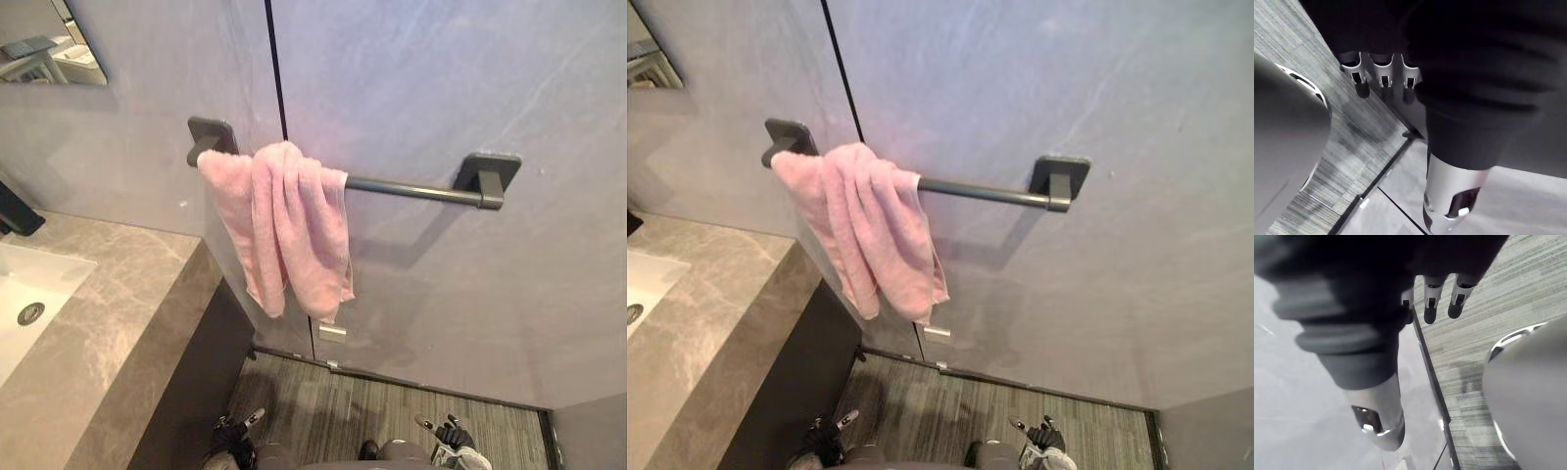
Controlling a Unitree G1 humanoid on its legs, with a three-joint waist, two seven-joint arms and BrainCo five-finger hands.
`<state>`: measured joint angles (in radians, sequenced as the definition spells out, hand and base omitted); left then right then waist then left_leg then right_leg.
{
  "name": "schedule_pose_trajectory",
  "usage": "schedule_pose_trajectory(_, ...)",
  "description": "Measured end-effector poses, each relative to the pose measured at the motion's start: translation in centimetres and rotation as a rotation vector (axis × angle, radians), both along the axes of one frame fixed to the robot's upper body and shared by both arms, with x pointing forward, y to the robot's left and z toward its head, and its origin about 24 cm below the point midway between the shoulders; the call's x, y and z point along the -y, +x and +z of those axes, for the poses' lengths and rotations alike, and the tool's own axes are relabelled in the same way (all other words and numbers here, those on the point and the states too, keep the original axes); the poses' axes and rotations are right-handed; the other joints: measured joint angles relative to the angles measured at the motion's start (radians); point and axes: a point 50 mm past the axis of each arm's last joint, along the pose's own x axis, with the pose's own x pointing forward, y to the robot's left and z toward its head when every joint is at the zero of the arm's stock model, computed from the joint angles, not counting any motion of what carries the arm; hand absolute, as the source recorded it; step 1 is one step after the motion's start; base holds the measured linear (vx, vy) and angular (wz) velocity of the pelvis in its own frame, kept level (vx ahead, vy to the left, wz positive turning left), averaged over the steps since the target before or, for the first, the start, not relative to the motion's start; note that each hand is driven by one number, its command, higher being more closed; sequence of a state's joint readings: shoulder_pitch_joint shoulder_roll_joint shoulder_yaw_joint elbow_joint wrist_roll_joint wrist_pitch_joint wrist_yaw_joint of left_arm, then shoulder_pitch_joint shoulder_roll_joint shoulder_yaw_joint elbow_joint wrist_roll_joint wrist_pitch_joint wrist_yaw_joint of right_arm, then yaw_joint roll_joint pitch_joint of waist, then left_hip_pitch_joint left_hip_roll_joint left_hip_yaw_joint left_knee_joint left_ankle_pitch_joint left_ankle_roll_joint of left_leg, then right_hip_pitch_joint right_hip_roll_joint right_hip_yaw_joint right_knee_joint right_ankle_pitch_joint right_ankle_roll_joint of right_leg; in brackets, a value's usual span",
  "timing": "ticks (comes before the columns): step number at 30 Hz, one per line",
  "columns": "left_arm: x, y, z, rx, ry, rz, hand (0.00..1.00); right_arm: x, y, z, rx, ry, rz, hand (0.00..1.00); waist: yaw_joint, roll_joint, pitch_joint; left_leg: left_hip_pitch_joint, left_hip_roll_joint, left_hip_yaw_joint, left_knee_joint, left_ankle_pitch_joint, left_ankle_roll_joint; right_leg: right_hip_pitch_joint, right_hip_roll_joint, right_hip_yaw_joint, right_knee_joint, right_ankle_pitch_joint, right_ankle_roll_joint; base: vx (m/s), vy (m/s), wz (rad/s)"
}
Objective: Organize washtable
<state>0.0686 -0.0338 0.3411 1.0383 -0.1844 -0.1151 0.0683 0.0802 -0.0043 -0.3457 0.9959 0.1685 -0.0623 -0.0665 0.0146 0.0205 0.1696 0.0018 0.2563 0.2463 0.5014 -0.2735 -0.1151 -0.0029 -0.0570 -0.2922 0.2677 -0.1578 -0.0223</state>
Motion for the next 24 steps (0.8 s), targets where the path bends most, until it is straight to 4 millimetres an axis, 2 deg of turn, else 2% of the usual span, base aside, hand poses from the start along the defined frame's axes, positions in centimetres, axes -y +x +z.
schedule_pose_trajectory(1, 0.0, 0.1, 0.0, 0.002, 0.001, -0.002, 0.0, 0.0, 0.1, 0.0, 0.002, 0.0, 0.001, 0.0, 0.001, 0.0, -0.001, -0.02, -0.026, -0.021, -0.138, 0.016, 0.005, -0.001, -0.002, 0.019, -0.009, 0.007, 0.012, 0.19, 0.137, -0.47)
schedule_pose_trajectory(2, -0.2, 0.0, 0.0, -0.004, 0.007, -0.007, 0.0, -0.2, 0.0, -0.1, -0.005, 0.006, 0.002, 0.0, 0.007, -0.001, -0.008, -0.009, -0.058, -0.048, -0.2, 0.077, 0.005, -0.001, -0.007, 0.05, -0.011, 0.015, 0.026, 0.19, 0.165, -0.54)
schedule_pose_trajectory(4, -0.9, -0.4, 0.0, -0.02, 0.026, -0.021, 0.0, -0.6, -0.6, -0.3, -0.017, 0.016, 0.007, 0.0, 0.001, -0.032, -0.027, 0.024, -0.092, -0.038, -0.246, 0.099, 0.015, 0.002, -0.02, 0.079, -0.042, 0.027, 0.054, 0.16, 0.132, -0.34)
schedule_pose_trajectory(8, -1.2, -0.3, 0.0, -0.027, 0.04, -0.049, 0.0, -1.2, -1.0, -0.4, -0.026, 0.031, 0.003, 0.0, 0.002, -0.053, -0.037, 0.063, -0.129, 0.004, -0.263, 0.106, 0.026, 0.038, -0.049, 0.116, -0.096, 0.052, 0.083, 0.07, 0.128, -0.25)
schedule_pose_trajectory(12, -0.8, -0.3, -0.1, -0.038, 0.049, -0.112, 0.0, -1.0, -1.1, -0.4, -0.029, 0.028, 0.005, 0.0, 0.001, -0.044, -0.039, 0.097, -0.152, 0.006, -0.322, 0.117, 0.042, 0.047, -0.053, 0.133, -0.118, 0.064, 0.09, 0.0, 0.068, -0.09)
schedule_pose_trajectory(19, -0.2, -0.6, -0.3, -0.055, 0.038, -0.135, 0.0, -0.7, -1.6, -0.6, -0.053, 0.02, 0.014, 0.0, 0.001, -0.025, -0.051, 0.123, -0.164, -0.008, -0.421, 0.166, 0.045, 0.034, -0.045, 0.134, -0.133, 0.085, 0.083, -0.06, -0.013, 0.0)
schedule_pose_trajectory(24, -0.2, -0.5, -0.3, -0.051, 0.049, -0.152, 0.0, -0.3, -1.6, -0.7, -0.062, 0.01, 0.017, 0.0, 0.0, -0.027, -0.051, 0.136, -0.173, -0.042, -0.461, 0.189, 0.054, 0.045, -0.043, 0.127, -0.155, 0.106, 0.085, -0.09, -0.008, 0.06)
